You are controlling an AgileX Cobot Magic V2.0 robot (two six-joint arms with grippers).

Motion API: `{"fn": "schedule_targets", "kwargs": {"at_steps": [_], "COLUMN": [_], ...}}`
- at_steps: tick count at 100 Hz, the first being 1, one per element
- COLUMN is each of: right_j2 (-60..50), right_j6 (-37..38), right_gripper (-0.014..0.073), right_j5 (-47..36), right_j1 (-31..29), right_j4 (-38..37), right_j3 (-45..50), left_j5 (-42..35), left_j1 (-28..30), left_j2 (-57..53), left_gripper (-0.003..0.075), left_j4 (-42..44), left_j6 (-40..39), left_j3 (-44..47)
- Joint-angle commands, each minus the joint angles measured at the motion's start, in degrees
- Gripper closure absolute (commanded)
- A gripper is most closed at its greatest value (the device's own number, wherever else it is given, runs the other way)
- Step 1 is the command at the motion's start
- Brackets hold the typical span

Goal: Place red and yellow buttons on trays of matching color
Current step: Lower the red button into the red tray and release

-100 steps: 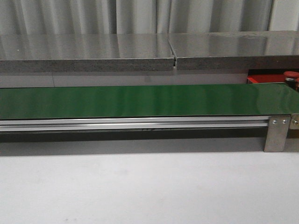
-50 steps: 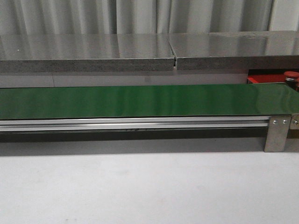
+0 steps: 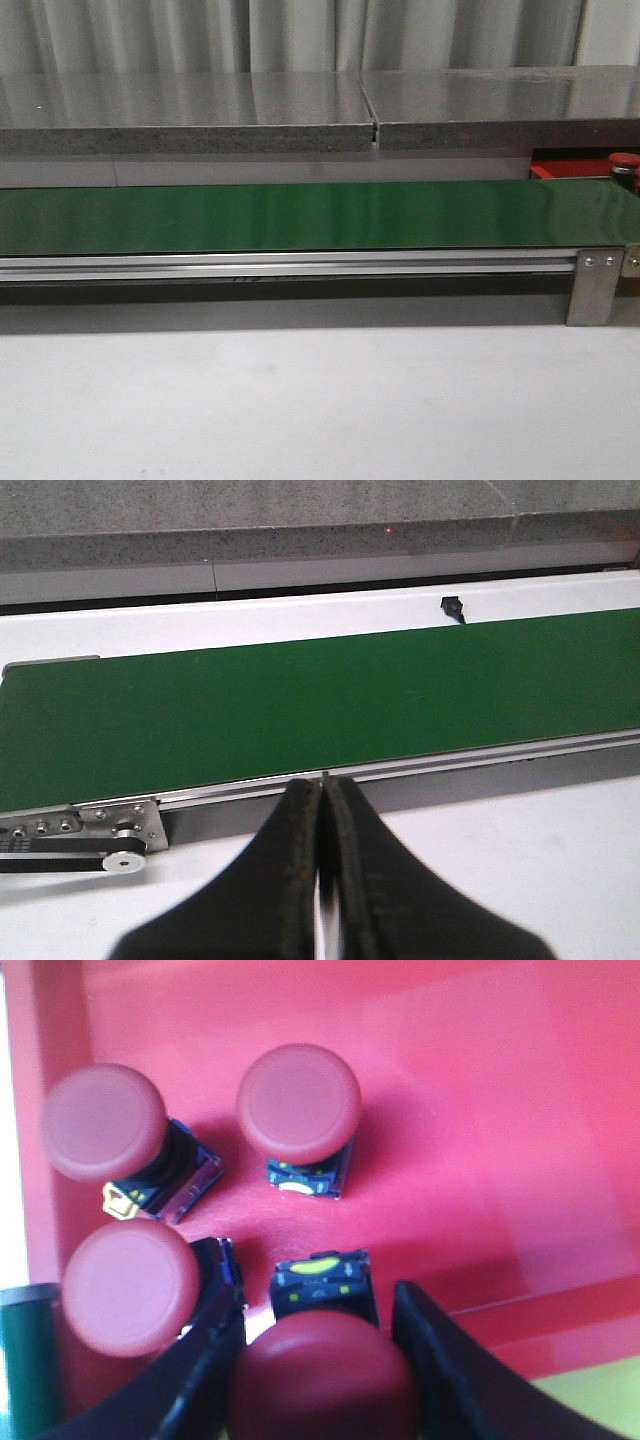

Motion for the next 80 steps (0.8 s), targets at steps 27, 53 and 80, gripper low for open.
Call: {"fn": "schedule_targets", "kwargs": {"at_steps": [27, 53, 80], "right_j2": [2.06, 2.63, 2.63], "right_j6": [0.11, 0.11, 0.11], "right_gripper": [0.0524, 0.0344, 0.0126], "right_j5": [-3.96, -4.09, -3.93], "right_j1": [-0.38, -0.38, -0.38], "right_j4": [3.27, 3.38, 3.38], "right_j3": [-5.21, -5.79, -5.79], "left_j5": [-3.76, -3.76, -3.76], "left_j1": [-0.42, -0.42, -0.42], "left_j2": [0.40, 0.40, 0.40], "left_gripper": [0.0739, 0.0739, 0.0739], "left_j4": [-0.99, -0.99, -0.99], "left_j6": [0.02, 0.02, 0.02], "left_j3": [-1.62, -1.62, -1.62]}}
